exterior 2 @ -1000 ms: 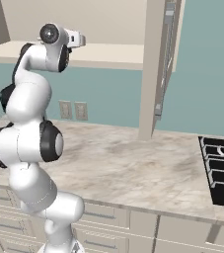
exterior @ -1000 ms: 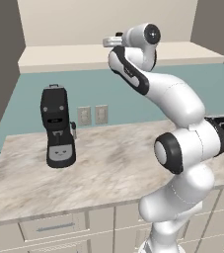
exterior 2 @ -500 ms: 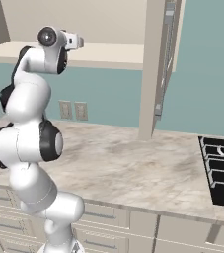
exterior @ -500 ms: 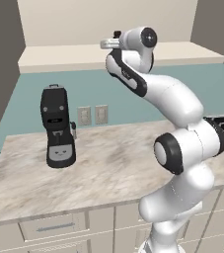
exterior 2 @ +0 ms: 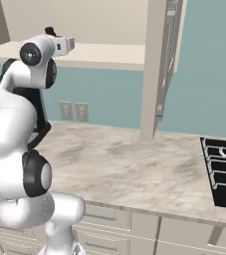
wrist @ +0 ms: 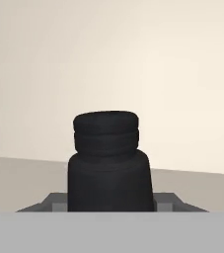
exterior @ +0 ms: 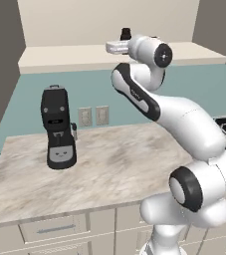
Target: Retrieve the shaker from the cabinet and place it next the steak on a plate on the dining table.
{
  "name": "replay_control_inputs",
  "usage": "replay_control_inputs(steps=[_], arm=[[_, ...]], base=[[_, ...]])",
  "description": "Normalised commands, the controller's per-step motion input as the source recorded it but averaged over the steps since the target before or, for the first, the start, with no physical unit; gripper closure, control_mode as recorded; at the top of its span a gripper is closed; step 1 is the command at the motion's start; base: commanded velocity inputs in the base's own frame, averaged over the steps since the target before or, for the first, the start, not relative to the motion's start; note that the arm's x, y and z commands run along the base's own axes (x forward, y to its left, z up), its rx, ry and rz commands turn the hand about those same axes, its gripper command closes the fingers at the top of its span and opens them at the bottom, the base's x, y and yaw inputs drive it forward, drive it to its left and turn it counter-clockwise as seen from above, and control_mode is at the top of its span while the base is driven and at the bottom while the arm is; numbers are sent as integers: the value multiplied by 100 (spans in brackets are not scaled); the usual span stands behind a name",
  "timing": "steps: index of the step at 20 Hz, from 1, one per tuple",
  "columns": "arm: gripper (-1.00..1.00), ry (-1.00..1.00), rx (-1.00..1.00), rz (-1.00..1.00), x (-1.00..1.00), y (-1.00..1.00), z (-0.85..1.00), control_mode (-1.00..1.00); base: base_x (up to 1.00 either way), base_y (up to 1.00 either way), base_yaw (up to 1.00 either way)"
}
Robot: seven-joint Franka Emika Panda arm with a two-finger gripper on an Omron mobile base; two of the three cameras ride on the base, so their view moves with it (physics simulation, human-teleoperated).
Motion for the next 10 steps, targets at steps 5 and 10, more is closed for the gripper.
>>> replay_control_inputs(steps=[5,10], arm=[[100,-17,5,0,-100,-8,20,-100],[100,5,11,-1,-100,-24,54,-100]], base=[[0,0,0],[0,0,0]])
